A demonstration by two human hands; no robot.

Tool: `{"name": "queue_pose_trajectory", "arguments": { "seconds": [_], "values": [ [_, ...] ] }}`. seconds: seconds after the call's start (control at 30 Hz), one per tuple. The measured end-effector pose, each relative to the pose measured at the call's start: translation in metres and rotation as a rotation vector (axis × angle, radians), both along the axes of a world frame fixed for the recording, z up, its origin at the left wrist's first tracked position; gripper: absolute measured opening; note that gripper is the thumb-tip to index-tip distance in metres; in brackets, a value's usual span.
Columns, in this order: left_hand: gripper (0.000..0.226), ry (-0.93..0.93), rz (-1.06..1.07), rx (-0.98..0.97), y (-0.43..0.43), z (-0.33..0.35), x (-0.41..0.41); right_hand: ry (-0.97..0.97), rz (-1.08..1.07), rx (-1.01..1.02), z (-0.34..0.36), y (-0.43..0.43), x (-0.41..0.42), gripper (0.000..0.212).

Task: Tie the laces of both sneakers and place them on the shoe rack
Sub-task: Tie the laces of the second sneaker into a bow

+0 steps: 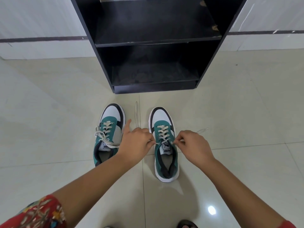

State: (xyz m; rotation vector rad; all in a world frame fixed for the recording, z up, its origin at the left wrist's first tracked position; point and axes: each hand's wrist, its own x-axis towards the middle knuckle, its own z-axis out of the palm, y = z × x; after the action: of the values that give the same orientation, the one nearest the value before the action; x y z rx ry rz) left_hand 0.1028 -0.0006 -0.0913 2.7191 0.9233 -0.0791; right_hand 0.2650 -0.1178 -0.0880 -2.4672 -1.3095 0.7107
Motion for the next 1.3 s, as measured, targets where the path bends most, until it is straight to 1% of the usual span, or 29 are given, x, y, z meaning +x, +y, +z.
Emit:
{"name": "queue_pose_trajectory", "arguments": {
  "seconds": [0.17,0.37,0.6,0.8,0.9,0.93,0.97,1.0,1.03,1.07,1.1,1.13,1.17,1.2,1.27,1.3],
  "values": [
    [0.024,0.084,-0.015,0.070,0.003,-0.001,-0.009,-0.047,-0.093,0.011,-0.006,-0.013,0.012,0.014],
    [0.021,0.078,0.099,-0.054,0.011,-0.006,-0.017,-0.060,-0.128,-0.013,-0.009,-0.021,0.015,0.017],
    [0.022,0.129,0.092,-0.031,0.015,-0.011,-0.025,-0.085,-0.107,-0.048,-0.011,-0.024,0.014,0.018],
    [0.020,0.084,0.077,0.029,0.016,-0.012,-0.031,-0.089,-0.121,-0.061,-0.011,-0.026,0.018,0.017],
    [0.013,0.012,0.066,0.069,0.015,-0.016,-0.033,-0.034,-0.032,-0.077,-0.012,-0.025,0.010,0.011],
    [0.008,-0.008,0.067,0.086,0.013,-0.017,-0.034,-0.041,0.011,-0.084,-0.012,-0.025,0.005,0.009],
    [0.006,-0.036,0.072,0.115,0.011,-0.018,-0.034,-0.099,0.043,-0.062,-0.013,-0.026,0.001,0.010],
    [0.014,-0.064,0.084,0.130,0.006,-0.016,-0.033,-0.185,0.053,-0.017,-0.013,-0.027,-0.004,0.017],
    [0.021,-0.113,0.085,0.121,0.000,-0.014,-0.031,-0.253,0.033,0.057,-0.011,-0.028,-0.008,0.023],
    [0.022,-0.174,0.090,0.080,-0.007,-0.011,-0.031,-0.281,-0.007,0.136,-0.009,-0.028,-0.011,0.024],
    [0.019,-0.241,0.108,-0.015,-0.014,-0.008,-0.029,-0.254,-0.040,0.186,-0.006,-0.028,-0.015,0.023],
    [0.015,-0.294,0.158,-0.154,-0.022,-0.004,-0.027,-0.195,-0.068,0.198,-0.006,-0.028,-0.018,0.021],
    [0.013,-0.326,0.217,-0.289,-0.028,-0.003,-0.025,-0.125,-0.087,0.177,-0.007,-0.028,-0.021,0.020],
    [0.015,-0.339,0.245,-0.358,-0.034,-0.005,-0.025,-0.068,-0.093,0.140,-0.008,-0.027,-0.025,0.019],
    [0.026,-0.331,0.175,-0.349,-0.041,-0.015,-0.026,-0.023,-0.101,0.087,-0.012,-0.024,-0.029,0.014],
    [0.030,-0.321,0.117,-0.311,-0.041,-0.020,-0.026,-0.024,-0.105,0.082,-0.014,-0.023,-0.029,0.012]
  ]
}}
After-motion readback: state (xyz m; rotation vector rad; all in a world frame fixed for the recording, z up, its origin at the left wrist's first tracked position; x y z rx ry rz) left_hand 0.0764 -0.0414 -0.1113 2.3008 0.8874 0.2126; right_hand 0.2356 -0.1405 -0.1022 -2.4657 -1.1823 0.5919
